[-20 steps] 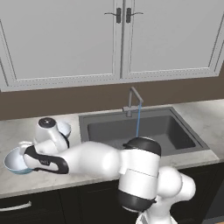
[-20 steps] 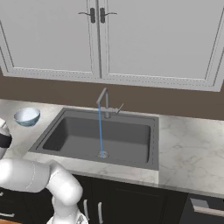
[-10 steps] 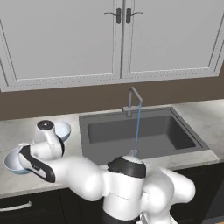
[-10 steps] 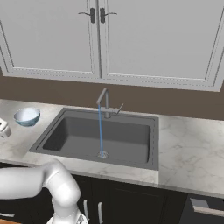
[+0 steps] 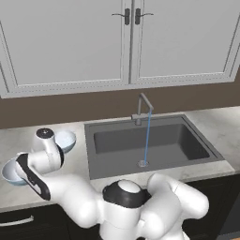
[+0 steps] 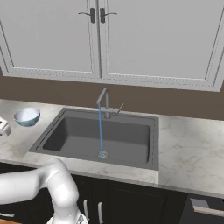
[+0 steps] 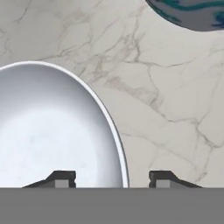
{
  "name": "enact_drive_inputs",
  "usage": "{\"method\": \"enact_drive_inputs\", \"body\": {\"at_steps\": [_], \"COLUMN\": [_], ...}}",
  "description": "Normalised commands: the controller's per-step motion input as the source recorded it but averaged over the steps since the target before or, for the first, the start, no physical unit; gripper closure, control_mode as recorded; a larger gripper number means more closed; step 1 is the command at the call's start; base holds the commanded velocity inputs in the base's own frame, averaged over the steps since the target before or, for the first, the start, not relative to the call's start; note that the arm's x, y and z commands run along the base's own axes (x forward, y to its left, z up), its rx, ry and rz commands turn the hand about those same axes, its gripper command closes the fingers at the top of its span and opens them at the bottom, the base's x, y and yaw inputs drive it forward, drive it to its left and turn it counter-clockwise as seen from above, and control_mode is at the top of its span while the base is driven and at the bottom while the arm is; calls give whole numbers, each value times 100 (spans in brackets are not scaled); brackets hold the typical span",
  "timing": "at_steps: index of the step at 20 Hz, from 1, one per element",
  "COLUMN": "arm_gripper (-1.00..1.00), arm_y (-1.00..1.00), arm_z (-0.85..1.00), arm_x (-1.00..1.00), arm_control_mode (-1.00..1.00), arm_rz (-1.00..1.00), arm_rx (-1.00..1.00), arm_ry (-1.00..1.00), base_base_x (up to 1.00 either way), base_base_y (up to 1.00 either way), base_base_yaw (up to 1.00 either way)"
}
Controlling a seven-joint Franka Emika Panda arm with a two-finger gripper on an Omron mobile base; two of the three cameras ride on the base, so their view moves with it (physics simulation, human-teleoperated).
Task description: Rinse each bowl for a few seconds and place them down in the sink or on the counter.
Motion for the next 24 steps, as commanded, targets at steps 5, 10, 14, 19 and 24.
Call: {"method": "enact_drive_inputs", "body": {"at_steps": [5,10,14,19,24], "arm_gripper": [100,100,100,100,100], "arm_y": [6,2,-19,-31,-29], "arm_z": [0,5,40,51,37], "arm_x": [-6,-9,-16,-15,-5], "arm_control_mode": [-100,-100,-100,-100,-100], "arm_rz": [0,-3,-13,-25,-33], "arm_rx": [0,0,4,5,1], "arm_ry": [-1,0,-5,-7,-2], "base_base_x": [0,0,0,0,0], "base_base_y": [0,0,0,0,0], "base_base_yaw": [0,0,0,0,0]}}
